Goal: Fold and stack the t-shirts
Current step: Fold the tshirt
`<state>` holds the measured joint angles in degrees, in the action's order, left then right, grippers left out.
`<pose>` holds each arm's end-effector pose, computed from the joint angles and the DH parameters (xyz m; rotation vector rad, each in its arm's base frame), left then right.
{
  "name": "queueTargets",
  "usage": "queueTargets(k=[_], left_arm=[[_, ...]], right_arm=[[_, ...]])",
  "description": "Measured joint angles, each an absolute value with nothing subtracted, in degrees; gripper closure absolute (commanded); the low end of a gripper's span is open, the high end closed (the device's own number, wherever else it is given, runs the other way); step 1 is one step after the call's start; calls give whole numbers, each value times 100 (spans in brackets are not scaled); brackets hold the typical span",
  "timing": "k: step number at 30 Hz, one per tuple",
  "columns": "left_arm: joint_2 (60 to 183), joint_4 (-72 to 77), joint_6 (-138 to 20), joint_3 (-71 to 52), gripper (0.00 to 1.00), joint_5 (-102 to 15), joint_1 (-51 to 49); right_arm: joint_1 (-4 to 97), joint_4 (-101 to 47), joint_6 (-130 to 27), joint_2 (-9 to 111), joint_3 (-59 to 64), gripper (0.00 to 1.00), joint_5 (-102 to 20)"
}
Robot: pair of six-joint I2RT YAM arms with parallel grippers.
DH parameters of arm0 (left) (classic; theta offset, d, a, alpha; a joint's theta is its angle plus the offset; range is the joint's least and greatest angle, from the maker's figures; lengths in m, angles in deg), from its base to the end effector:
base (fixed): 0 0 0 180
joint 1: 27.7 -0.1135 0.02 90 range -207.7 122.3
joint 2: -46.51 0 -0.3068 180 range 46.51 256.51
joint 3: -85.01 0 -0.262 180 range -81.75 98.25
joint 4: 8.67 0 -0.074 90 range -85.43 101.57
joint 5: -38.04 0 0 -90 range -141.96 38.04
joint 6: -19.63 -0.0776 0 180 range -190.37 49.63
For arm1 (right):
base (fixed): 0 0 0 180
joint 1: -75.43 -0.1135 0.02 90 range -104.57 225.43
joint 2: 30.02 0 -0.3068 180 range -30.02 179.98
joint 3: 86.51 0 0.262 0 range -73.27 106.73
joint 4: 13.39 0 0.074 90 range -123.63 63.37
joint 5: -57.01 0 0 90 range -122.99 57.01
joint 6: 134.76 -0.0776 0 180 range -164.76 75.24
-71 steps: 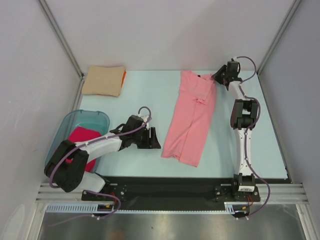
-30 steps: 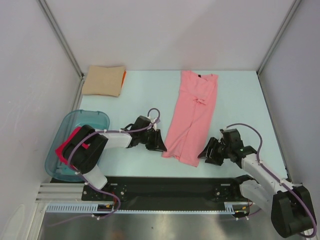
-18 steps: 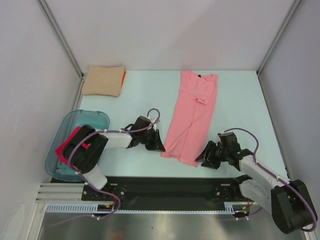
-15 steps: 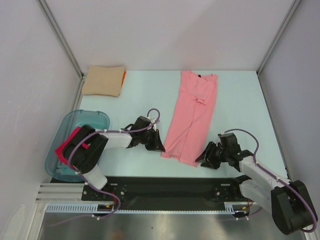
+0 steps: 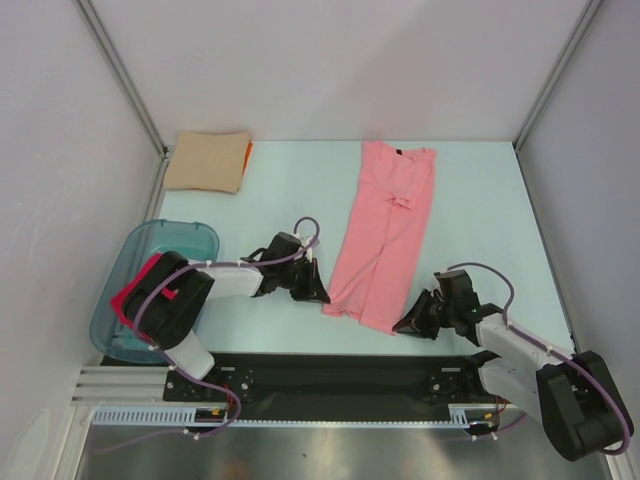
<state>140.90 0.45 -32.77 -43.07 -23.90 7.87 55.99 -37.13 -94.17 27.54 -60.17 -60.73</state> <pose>0.2433 -0.2189 0.1309 0.1856 2.6812 -1.0931 0.1402 0.0878 0.1198 0.4981 2.6804 1.0387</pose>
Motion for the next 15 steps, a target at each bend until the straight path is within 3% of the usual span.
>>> queueTargets(k=[1,15], left_arm=[[14057,49,-3272,-4322,100,-2390,794],[13169,-375,-2365,-5009,99,-2939,1825]], right_arm=[[5599,-3759,-9427,2745,-6039,100,-6045],[5592,-5967,-9102,1051,-5836,100,-4941]])
